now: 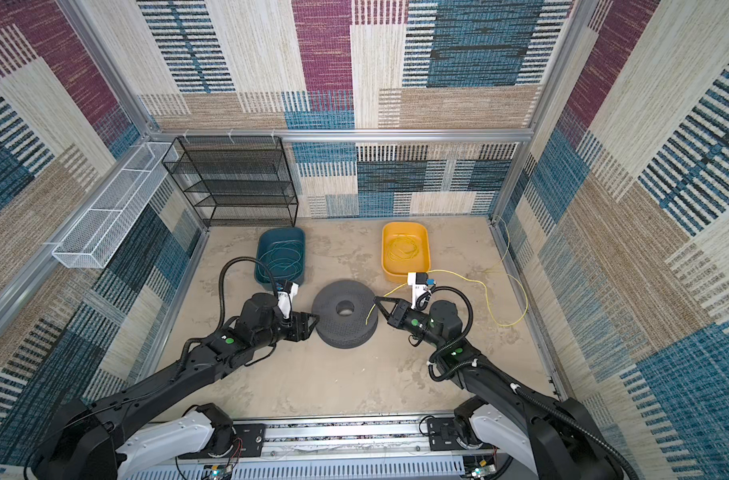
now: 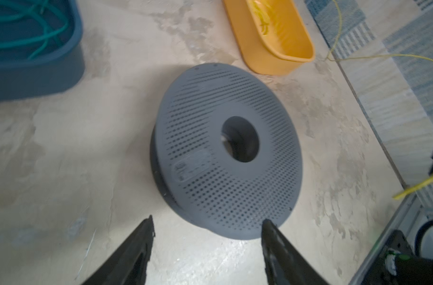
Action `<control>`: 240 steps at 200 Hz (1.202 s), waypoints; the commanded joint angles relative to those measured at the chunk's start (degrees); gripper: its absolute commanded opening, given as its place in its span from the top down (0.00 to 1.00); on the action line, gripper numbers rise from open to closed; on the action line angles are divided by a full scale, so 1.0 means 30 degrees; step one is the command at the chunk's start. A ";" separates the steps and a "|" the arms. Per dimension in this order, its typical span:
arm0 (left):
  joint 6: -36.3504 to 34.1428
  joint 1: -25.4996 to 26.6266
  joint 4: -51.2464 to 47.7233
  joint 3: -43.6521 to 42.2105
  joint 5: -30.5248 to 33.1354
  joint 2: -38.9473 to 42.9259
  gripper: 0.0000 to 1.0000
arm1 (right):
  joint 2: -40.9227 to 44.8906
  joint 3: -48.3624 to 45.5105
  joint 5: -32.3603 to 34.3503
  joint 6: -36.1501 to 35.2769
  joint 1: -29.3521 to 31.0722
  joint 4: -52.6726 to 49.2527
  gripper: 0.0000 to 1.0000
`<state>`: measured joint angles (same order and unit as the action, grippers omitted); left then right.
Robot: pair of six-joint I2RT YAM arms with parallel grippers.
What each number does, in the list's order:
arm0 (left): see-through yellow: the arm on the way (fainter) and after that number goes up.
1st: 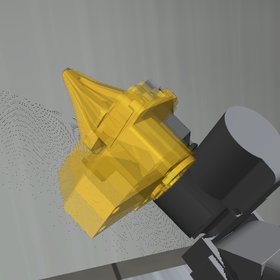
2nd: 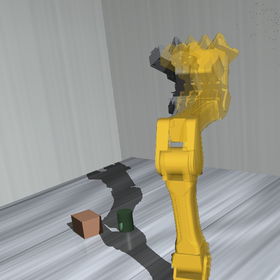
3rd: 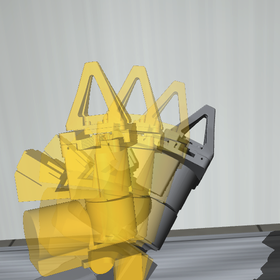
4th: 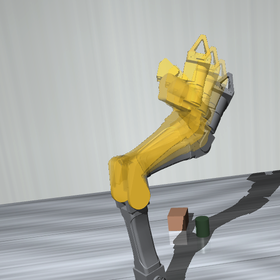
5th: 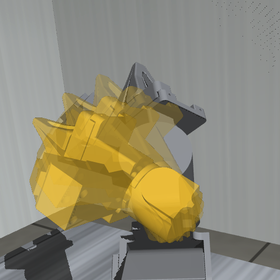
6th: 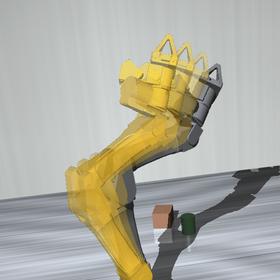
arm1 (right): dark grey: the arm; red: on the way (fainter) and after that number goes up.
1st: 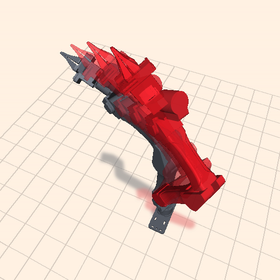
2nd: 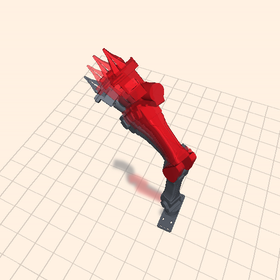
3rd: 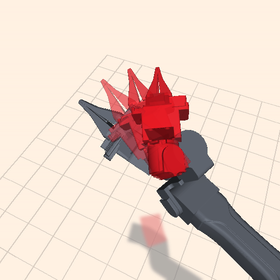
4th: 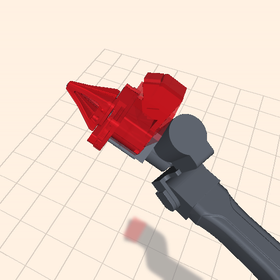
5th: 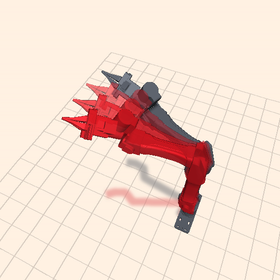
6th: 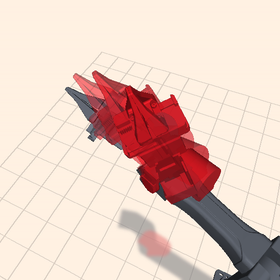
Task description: Wrap the cables
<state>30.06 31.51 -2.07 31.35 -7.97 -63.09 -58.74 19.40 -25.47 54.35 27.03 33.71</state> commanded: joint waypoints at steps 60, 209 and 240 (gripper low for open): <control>0.4808 -0.2547 0.9257 -0.1252 -0.5949 -0.5494 0.25 | -0.0174 0.0567 0.0245 -0.0873 0.0015 0.0216 1.00; 0.4777 -0.2724 1.0415 0.0081 -0.6208 -0.7098 1.00 | 0.0775 0.0499 0.0630 -0.1124 0.0011 -0.0490 1.00; 0.2615 -0.2647 0.4676 0.2106 -0.4571 -0.3969 1.00 | 0.1199 0.0587 0.0831 -0.1223 -0.0036 -0.0619 1.00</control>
<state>46.54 23.40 28.10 33.65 -28.93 -80.29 -55.90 20.62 -23.81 51.31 26.98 31.68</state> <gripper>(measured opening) 0.077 0.060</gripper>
